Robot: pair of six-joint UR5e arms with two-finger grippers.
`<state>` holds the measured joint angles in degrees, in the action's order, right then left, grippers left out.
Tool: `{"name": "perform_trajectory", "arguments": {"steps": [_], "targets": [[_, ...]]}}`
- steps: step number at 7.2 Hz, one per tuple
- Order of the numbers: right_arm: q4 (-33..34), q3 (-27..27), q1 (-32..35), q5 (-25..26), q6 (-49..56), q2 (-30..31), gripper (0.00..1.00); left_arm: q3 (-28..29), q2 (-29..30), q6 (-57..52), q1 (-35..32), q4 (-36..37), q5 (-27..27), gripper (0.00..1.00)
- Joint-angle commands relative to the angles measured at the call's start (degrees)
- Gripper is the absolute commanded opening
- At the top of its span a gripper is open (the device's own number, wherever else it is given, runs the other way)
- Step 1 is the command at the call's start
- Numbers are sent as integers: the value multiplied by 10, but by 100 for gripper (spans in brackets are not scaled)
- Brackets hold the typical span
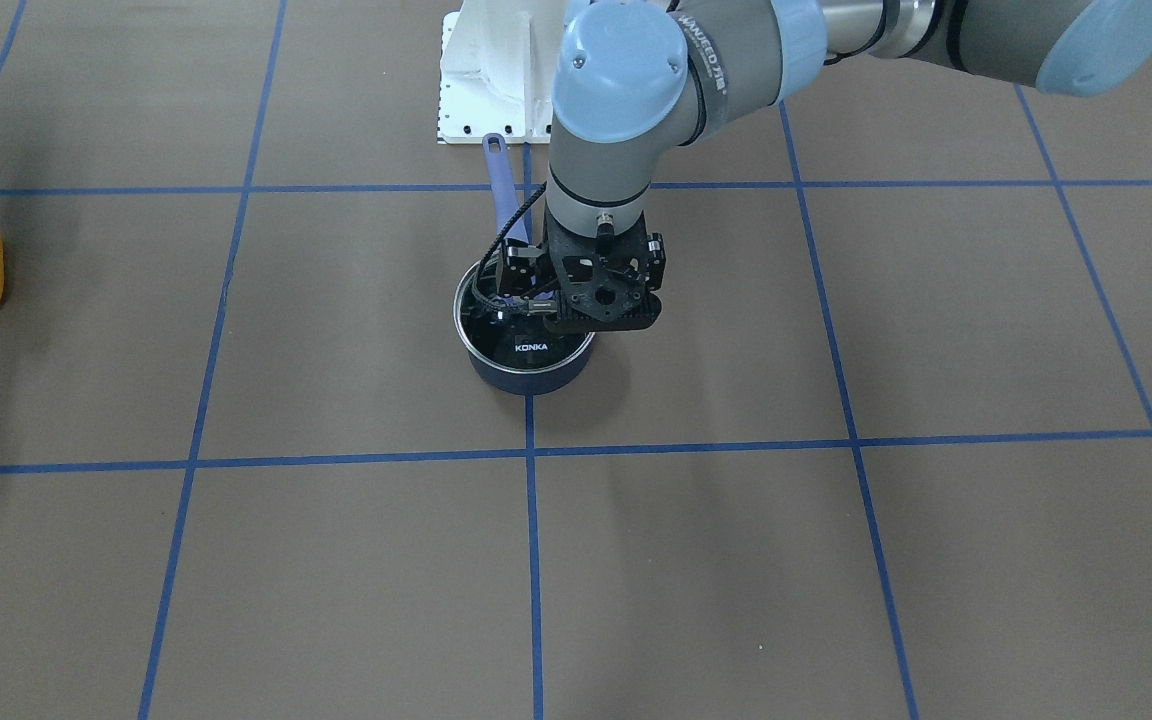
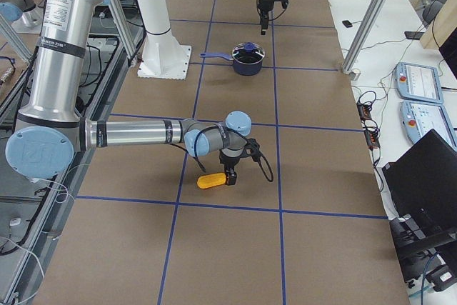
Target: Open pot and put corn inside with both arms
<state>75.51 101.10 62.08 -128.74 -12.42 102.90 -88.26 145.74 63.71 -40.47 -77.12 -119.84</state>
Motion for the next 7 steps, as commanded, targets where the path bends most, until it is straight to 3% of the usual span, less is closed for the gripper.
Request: {"name": "perform_trajectory", "arguments": {"steps": [1,3,6,7], "targets": [[0,-8,-27,11,5,10,99,1,3,2,2,0,1,100],[0,-19,-52,14,5,11,98,0,3,1,2,0,1,100],[0,-19,-66,22,8,21,58,-2,1,-3,2,-1,1,100],[0,-18,-71,30,9,21,53,-2,1,-4,2,-1,1,100]]}}
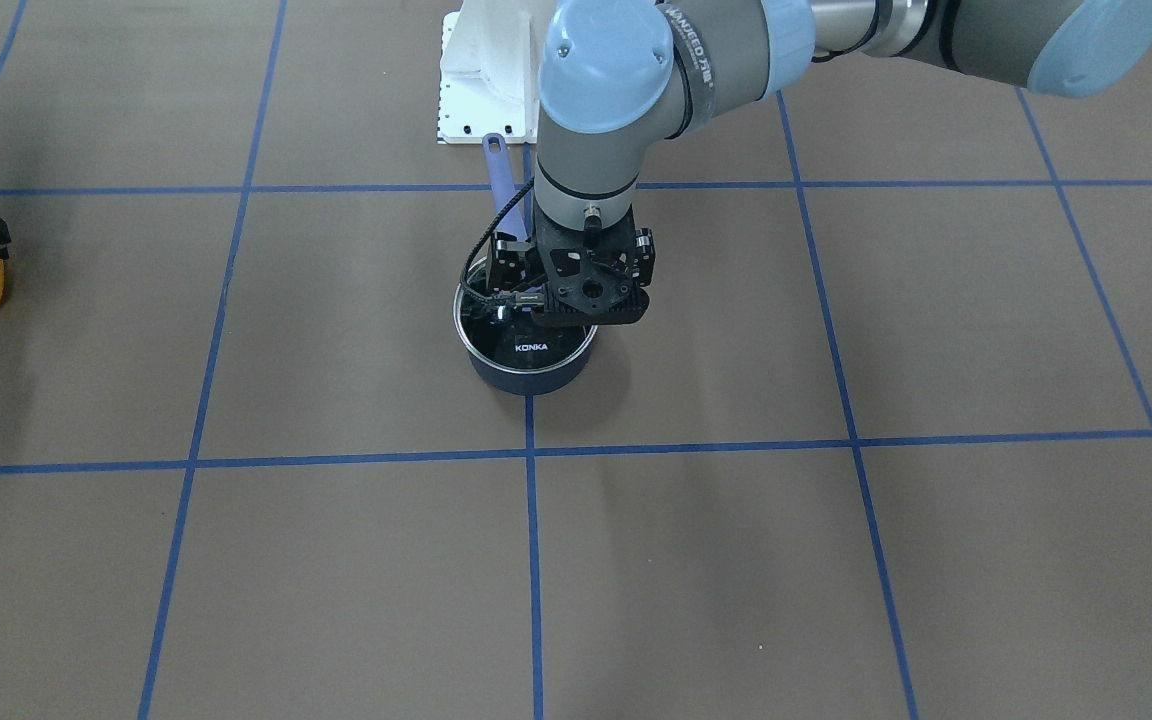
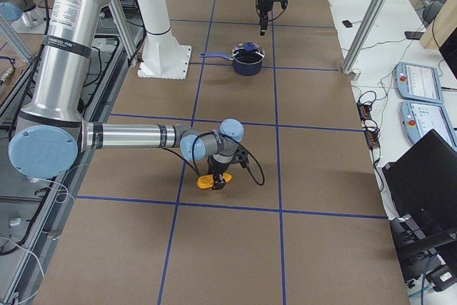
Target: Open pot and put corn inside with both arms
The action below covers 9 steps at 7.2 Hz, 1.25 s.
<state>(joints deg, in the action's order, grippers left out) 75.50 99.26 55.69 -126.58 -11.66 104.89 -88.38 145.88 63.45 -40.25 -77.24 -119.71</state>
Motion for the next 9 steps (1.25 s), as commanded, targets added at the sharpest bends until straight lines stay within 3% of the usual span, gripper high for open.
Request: {"name": "perform_trajectory", "arguments": {"steps": [1,2,3,5,7,9], "targets": [[0,0,-14,15,1,1,47,0,-2,-3,0,0,0,100],[0,3,-14,17,1,-2,33,0,-2,-3,0,-1,0,100],[1,8,-14,13,1,-7,31,0,-2,-3,0,-2,0,100],[9,11,-12,-2,1,-36,31,-2,-4,-5,17,-3,2,100],[9,16,20,-57,-3,-66,30,0,-3,-7,55,-4,33,100],[15,20,27,-68,-8,-86,29,14,-5,-7,69,-29,39,100]]}}
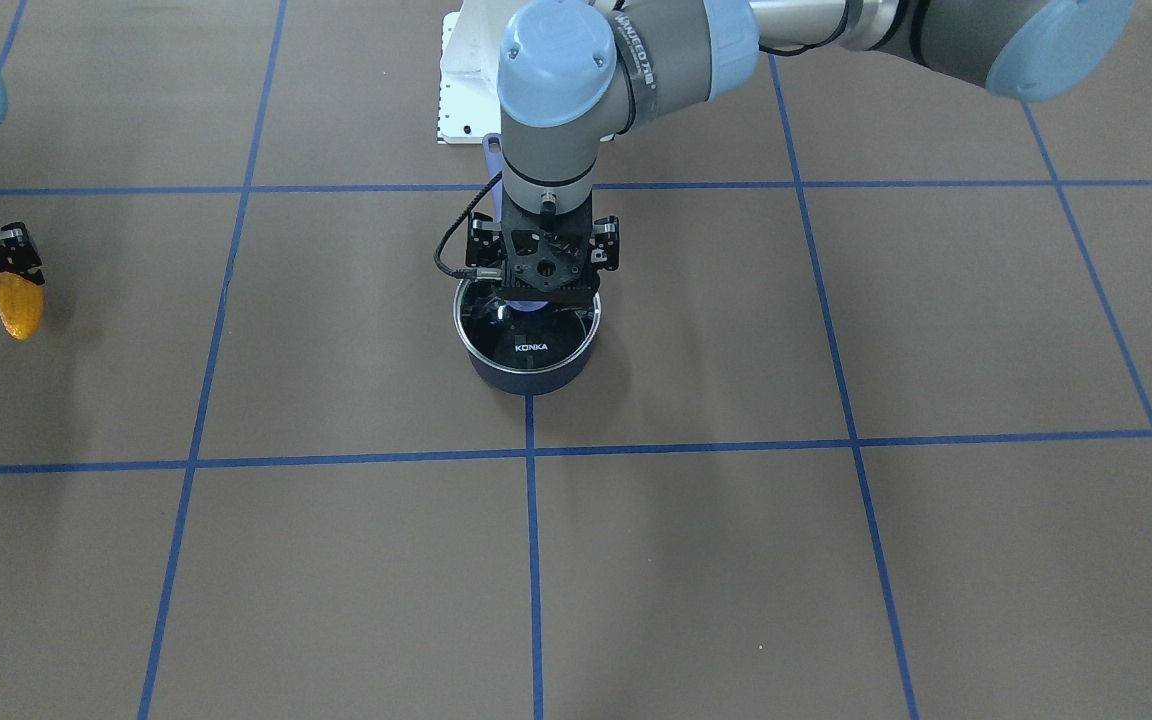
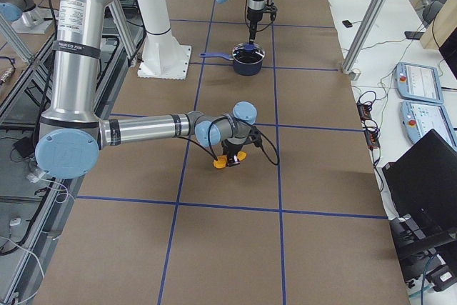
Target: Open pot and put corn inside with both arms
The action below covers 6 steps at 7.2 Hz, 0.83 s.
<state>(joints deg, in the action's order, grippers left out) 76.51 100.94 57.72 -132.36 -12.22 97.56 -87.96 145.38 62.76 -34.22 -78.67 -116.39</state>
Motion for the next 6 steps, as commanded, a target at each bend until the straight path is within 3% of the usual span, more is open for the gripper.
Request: {"name": "perform_trajectory", "arguments": {"steps": [1,4,6], "targets": [[31,14,12,-9,-3,-25,29,32,0,0,11,-46,6,100],[63,30,13,-9,-3,-40,29,40,-1,0,13,-58,5,97],[65,32,13,-9,-3,-50,29,41,-1,1,14,-57,5,82]]}}
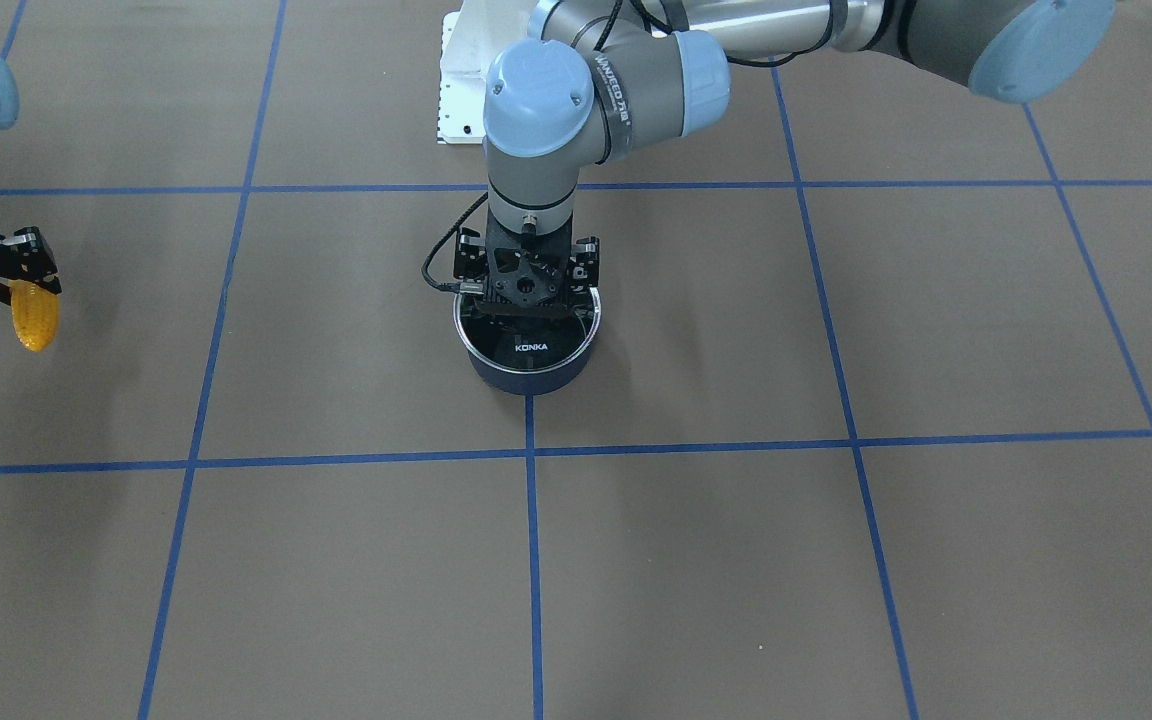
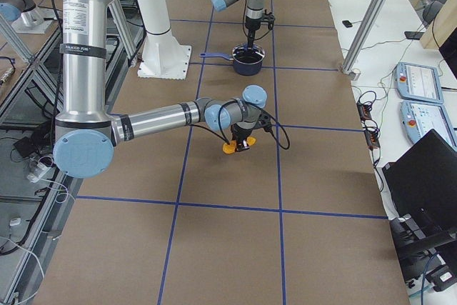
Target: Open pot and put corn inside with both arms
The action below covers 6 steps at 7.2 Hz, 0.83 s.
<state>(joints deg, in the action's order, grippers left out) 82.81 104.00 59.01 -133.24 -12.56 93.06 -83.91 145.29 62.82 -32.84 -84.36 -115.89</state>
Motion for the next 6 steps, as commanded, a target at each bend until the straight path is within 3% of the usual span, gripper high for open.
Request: {"name": "perform_trajectory", "arguments": {"steps": [1,3,6], "targets": [[2,2,2,0,0,-7,29,1,-2,0,1,0,0,78],[7,2,3,-1,0,-21,29,-1,-11,-1,1,-1,0,74],[145,38,4,-2,-8,-106,29,-18,-11,-14,-3,2,-5,72]]}}
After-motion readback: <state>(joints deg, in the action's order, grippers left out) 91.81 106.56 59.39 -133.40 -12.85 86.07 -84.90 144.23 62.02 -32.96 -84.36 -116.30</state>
